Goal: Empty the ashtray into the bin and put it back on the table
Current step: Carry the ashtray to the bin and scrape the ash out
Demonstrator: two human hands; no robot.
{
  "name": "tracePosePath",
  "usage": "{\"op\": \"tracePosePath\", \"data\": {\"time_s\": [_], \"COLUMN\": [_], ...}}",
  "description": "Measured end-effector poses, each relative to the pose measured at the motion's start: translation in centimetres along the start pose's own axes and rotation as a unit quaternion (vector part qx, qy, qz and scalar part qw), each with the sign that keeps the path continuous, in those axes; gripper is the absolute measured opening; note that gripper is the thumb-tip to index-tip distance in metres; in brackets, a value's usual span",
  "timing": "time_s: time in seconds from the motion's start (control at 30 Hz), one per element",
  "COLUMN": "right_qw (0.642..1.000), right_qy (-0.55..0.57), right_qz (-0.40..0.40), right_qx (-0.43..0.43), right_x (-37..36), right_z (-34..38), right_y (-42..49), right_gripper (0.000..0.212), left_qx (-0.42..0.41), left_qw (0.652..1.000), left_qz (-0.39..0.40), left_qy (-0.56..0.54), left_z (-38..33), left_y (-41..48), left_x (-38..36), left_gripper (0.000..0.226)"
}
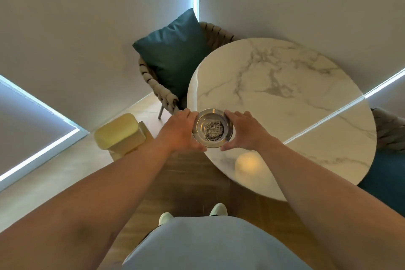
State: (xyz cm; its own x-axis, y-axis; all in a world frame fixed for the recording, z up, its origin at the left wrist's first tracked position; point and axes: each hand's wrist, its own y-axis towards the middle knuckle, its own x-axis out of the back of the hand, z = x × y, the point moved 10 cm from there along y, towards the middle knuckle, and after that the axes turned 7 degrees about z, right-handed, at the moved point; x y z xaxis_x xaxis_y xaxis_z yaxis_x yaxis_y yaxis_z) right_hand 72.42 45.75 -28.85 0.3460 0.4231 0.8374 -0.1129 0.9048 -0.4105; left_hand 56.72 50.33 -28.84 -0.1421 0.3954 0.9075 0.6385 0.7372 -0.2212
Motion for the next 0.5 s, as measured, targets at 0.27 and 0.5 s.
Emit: {"op": "tracePosePath", "data": {"time_s": [0.27, 0.5], "right_qw": [0.997, 0.992], "right_qy": [-0.035, -0.056], "right_qz": [0.020, 0.028], "right_qx": [0.069, 0.112], "right_x": [-2.7, -5.8], "right_z": [10.8, 17.9], "right_y": [3.3, 4.9], "right_gripper": [0.108, 0.104], "left_qx": [0.054, 0.096], "left_qw": [0.998, 0.995], "left_qz": [-0.035, -0.040], "left_qy": [0.008, 0.001], "left_z": [8.4, 14.1], "left_y": [-7.3, -12.8], "left_x": [2.4, 2.5], "left_gripper": [0.110, 0.107]}}
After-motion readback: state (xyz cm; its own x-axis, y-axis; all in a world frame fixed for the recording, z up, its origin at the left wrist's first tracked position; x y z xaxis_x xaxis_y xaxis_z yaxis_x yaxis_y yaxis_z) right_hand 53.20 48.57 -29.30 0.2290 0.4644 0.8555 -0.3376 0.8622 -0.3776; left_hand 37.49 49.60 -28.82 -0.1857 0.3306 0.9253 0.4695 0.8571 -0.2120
